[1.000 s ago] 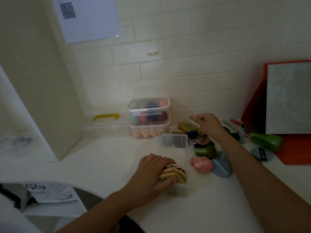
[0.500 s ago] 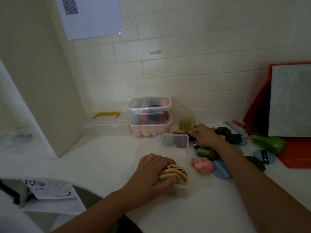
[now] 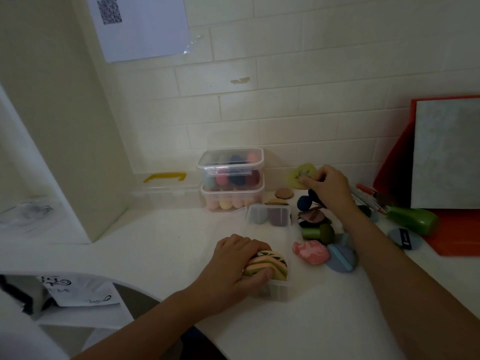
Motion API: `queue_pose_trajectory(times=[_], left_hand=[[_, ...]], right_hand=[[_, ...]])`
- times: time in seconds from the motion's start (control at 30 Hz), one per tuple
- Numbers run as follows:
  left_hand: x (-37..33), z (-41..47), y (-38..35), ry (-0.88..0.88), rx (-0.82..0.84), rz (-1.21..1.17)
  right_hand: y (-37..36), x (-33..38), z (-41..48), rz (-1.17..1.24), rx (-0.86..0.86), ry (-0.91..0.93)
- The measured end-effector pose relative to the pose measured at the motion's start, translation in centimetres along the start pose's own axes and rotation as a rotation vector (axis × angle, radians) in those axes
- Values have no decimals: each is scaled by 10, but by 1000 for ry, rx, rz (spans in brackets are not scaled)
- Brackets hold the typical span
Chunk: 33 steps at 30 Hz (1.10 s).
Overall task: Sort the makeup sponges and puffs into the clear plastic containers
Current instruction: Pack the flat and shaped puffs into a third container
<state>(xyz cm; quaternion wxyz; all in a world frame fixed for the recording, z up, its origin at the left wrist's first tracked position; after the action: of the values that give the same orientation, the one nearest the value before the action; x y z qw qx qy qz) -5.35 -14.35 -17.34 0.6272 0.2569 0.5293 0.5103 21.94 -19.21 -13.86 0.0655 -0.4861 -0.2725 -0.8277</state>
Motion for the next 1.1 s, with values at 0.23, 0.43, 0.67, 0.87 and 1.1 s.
queue_pose_trajectory(times=[0.23, 0.43, 0.67, 0.87, 1.1], left_hand=[[2, 0, -1, -9, -12, 3], [1, 0, -1, -6, -14, 13], [-1, -1, 1, 16, -51, -7], [0, -3, -1, 35, -74, -18], [0, -5, -2, 20, -104, -7]], right_hand=[[12, 9, 0, 23, 351, -168], [20, 37, -12, -84, 432, -76], [28, 109, -55, -184, 617, 186], [2, 113, -80, -544, 663, 341], [6, 111, -81, -569, 673, 364]])
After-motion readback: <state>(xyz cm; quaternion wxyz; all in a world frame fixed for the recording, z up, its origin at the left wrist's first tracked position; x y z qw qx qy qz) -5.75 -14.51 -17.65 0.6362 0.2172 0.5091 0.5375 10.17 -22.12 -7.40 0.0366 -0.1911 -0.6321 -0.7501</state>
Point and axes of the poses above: each hand's wrist, its own z-axis towards the middle knuckle, its own y-axis out of the back of the hand, x = y × z, the point moved 2 cm from there along z, towards the middle knuckle, and after that the axes turned 3 degrees about -y, right-handed, at the moved point
